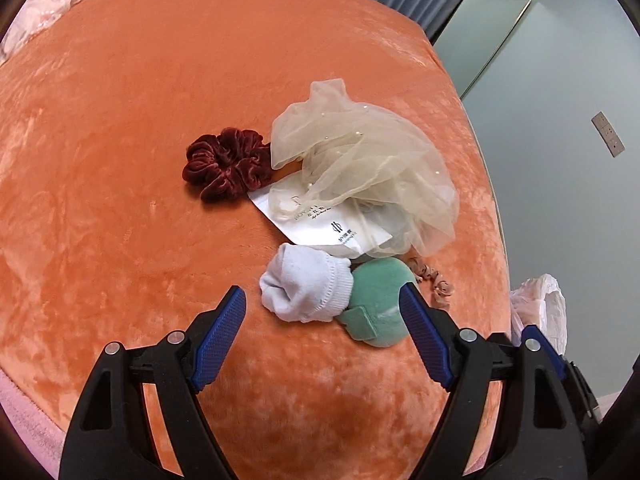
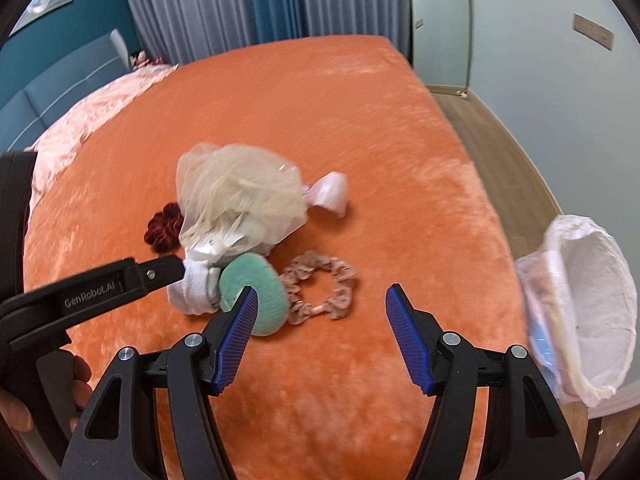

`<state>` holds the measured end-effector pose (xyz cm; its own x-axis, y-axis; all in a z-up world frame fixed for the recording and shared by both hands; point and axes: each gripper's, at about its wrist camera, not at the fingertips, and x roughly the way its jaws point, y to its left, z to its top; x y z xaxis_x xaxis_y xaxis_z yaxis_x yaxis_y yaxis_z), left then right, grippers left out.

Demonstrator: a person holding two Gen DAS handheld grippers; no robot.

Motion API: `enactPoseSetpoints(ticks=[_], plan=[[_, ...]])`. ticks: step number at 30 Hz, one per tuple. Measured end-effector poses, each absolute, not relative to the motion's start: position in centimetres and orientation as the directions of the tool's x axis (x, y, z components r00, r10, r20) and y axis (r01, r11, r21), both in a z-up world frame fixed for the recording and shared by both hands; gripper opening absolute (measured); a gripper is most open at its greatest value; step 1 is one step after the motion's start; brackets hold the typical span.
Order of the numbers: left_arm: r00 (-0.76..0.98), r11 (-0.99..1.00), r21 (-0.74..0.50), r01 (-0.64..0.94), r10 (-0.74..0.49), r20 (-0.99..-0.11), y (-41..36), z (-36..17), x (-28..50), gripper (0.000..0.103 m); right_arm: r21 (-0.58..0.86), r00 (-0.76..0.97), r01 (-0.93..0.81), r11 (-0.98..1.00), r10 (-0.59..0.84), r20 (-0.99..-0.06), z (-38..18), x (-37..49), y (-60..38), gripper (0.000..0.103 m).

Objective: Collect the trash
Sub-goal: 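Grasp the white sock with the left gripper while the right grasps the green sponge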

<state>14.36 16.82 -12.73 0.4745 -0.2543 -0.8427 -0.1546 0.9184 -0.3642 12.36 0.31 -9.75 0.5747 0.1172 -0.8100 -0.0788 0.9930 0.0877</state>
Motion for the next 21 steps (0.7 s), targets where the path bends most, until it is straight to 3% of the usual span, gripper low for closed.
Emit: enactPoseSetpoints(ticks=[6, 9, 11, 13, 18, 21], plan=[[0.443, 0.919, -0.374, -0.125, -0.285, -0.850, 16.5, -14.0, 15.6, 0.063, 0.103, 0.530, -0.122, 0.987, 0.153, -0.834, -11.8, 14.0, 2.3, 0.064], [0.421, 0.912, -0.394, -0.114, -0.315, -0.850, 16.5, -14.6, 16.0, 0.051, 0.109, 0.508, -0.134, 0.985, 0.162, -0.846, -12.8, 14.8, 3.1, 0.064], [0.405, 0.906, -0.409, -0.110, -0.335, -0.851, 16.6, -15.1, 16.2, 0.033, 0.119, 0.493, -0.143, 0.982, 0.175, -0.852, -13.5, 15.1, 3.5, 0.062], [0.392, 0.897, -0.427, -0.112, -0.355, -0.848, 16.9, -15.5, 16.3, 0.030, 0.125, 0.480, -0.155, 0.980, 0.185, -0.858, -14.2, 15.5, 3.9, 0.060], [0.400, 0.893, -0.440, -0.099, -0.369, -0.839, 17.0, -15.5, 16.3, 0.022, 0.144, 0.434, -0.174, 0.974, 0.207, -0.877, -15.9, 16.2, 4.6, 0.042], [0.403, 0.899, -0.429, -0.088, -0.362, -0.841, 16.9, -15.2, 16.3, 0.018, 0.173, 0.427, -0.168, 0.970, 0.230, -0.875, -16.0, 16.4, 4.5, 0.038]])
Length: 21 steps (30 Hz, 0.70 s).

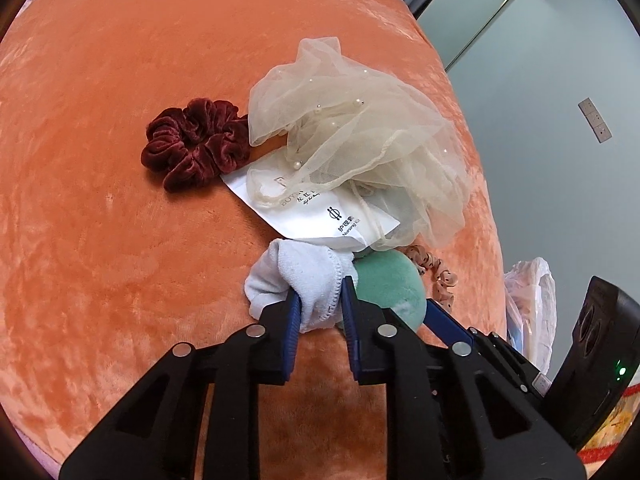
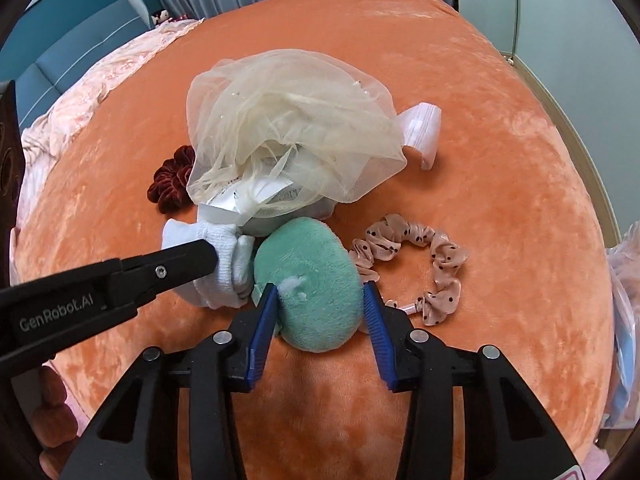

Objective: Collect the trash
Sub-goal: 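Grasp the white sock with the left gripper while the right grasps the green sponge, then carry sock and sponge over the bin and open both grippers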

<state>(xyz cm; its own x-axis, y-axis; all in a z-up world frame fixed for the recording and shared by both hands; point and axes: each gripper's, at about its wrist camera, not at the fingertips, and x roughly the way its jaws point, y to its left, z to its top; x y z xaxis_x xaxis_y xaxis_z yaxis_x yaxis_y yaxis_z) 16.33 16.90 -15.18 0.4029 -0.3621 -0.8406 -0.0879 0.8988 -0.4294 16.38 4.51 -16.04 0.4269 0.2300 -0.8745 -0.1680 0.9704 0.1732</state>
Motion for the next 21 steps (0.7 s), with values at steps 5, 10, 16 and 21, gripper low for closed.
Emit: enactPoseSetpoints(ticks=[5, 10, 16, 21], plan=[[0.421, 0.900, -0.427, -0.088, -0.355, -0.835, 16.8, -13.9, 15.9, 0.016, 0.202, 0.444, -0.184, 0.962, 0.264, -0.856, -14.4, 15.7, 4.0, 0.015], [0.446, 0.906, -0.419, -0.051, -0.355, -0.822, 15.7, -11.6, 15.3, 0.016, 0.210, 0.498, -0.184, 0.960, 0.275, -0.822, -11.4, 14.3, 2.3, 0.012], [0.493, 0.914, -0.404, 0.035, -0.368, -0.789, 12.6, -7.5, 14.0, 0.016, 0.205, 0.595, -0.149, 0.967, 0.254, -0.762, -7.1, 12.4, -1.1, 0.012], [0.522, 0.910, -0.394, 0.129, -0.401, -0.753, 9.1, -3.7, 12.9, 0.016, 0.190, 0.687, -0.093, 0.977, 0.202, -0.698, -3.0, 10.6, -4.8, 0.012]])
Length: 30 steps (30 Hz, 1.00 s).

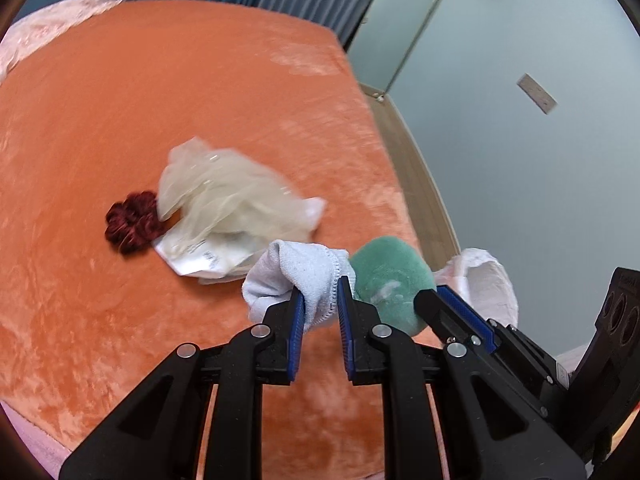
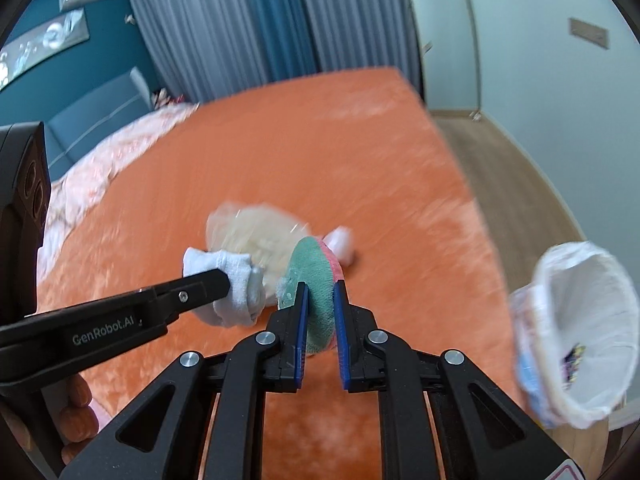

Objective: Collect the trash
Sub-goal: 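Carry sock and sponge over the bin and open both grippers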

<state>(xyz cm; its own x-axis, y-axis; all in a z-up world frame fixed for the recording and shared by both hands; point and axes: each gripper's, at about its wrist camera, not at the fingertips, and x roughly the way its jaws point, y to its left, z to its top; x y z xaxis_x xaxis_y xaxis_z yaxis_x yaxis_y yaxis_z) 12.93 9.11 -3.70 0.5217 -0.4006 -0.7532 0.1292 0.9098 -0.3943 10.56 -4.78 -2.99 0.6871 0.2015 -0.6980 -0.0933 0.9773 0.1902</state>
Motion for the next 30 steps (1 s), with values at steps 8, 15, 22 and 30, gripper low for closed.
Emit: enactPoseSetpoints(ticks=[8, 15, 22, 30], plan=[[0.554, 0.888, -0.345, 0.305, -0.460, -0.694, 2.2, 2.1, 10.7, 0.016, 0.172, 0.808, 0.046, 0.984, 0.064, -0.586, 2.9, 6.8, -12.0, 0.012], [0.546, 0.848, -0.296, 0.440, -0.514, -0.661, -4.9, 5.2, 9.1, 0.016, 0.062, 0.849, 0.201, 0.978, -0.142, -0.509, 6.0, 3.5, -17.9, 0.012], [0.507, 0.804, -0.272, 0.530, -0.557, -0.658, -10.6, 5.9, 7.7, 0.016, 0.055, 0.833, 0.316, 0.947, -0.249, -0.494, 6.3, 0.9, -22.9, 0.012], [0.459, 0.769, -0.257, 0.586, -0.576, -0.676, -15.5, 5.1, 7.6, 0.016, 0.088, 0.806, 0.394, 0.915, -0.298, -0.512, 5.3, -1.0, -26.4, 0.012]])
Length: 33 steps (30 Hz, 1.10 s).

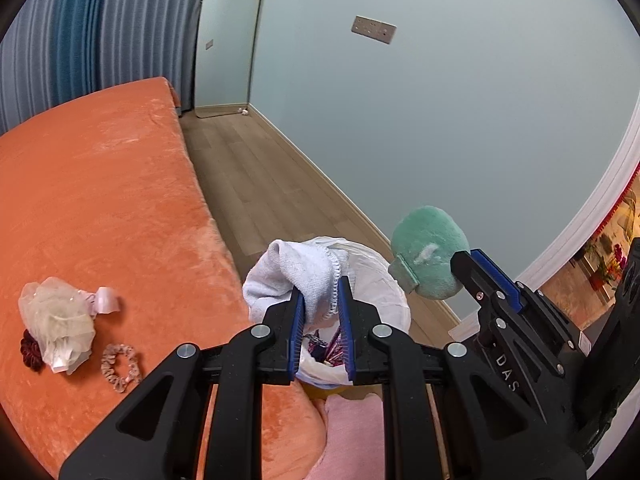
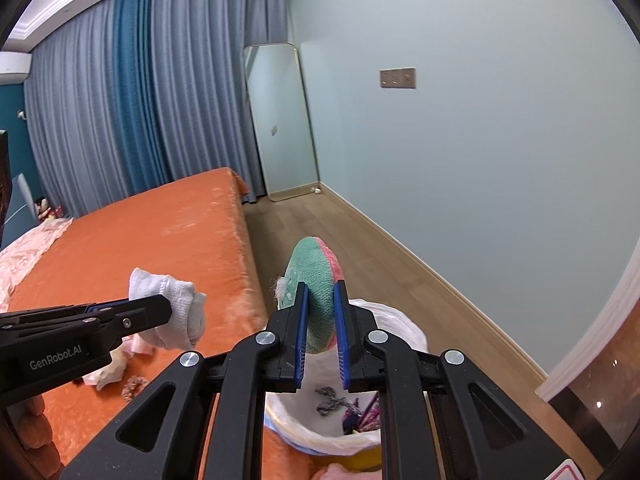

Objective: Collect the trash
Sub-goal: 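Carry sock and sponge over the bin and open both grippers, then grasp the cream tulle with the left gripper while the right grasps the pink scrunchie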

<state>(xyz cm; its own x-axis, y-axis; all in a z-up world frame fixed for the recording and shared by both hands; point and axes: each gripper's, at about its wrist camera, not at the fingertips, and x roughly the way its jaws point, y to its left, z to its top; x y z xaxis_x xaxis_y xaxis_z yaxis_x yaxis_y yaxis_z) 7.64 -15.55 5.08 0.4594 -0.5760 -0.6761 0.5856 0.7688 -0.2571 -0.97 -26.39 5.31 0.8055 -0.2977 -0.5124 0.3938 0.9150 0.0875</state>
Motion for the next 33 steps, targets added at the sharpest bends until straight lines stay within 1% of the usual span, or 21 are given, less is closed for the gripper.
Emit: enactPoseSetpoints(ticks=[12, 19, 21, 22, 23, 26, 33], plan=[[0.367, 0.710, -0.290, 0.642, -0.616, -0.697, -20.3, 2.8, 8.4, 0.016, 0.106, 0.758, 0.465, 0.879, -0.333, -0.561, 2.7, -2.7, -29.3, 0.013], [0.338, 0.704, -0.305, 0.642, -0.616, -0.711, -22.0, 1.0, 9.4, 0.018, 0.116, 0.731, 0.485, 0.867, -0.329, -0.598, 1.1, -0.7, -31.2, 0.012], [0.344, 0.714, -0.312, 0.627, -0.613, -0.711, -22.2, 0.7, 10.0, 0.027, 0.127, 0.728, 0.473, 0.872, -0.305, -0.614, 0.5, 0.5, -31.2, 0.012], [0.355, 0.727, -0.313, 0.612, -0.606, -0.712, -22.1, 0.6, 10.5, 0.039, 0.146, 0.731, 0.457, 0.878, -0.276, -0.624, 0.0, 0.9, -31.2, 0.012], [0.368, 0.740, -0.320, 0.592, -0.600, -0.710, -21.9, 0.5, 10.9, 0.043, 0.167, 0.735, 0.435, 0.885, -0.241, -0.634, -0.3, 1.7, -31.0, 0.012], [0.385, 0.762, -0.323, 0.561, -0.586, -0.713, -21.3, 0.4, 11.4, 0.049, 0.178, 0.744, 0.418, 0.891, -0.223, -0.630, -0.3, 2.5, -30.6, 0.012], [0.426, 0.783, -0.277, 0.557, -0.556, -0.713, -19.7, 0.6, 11.1, 0.050, 0.151, 0.728, 0.451, 0.879, -0.264, -0.633, 0.3, 1.0, -31.3, 0.014]])
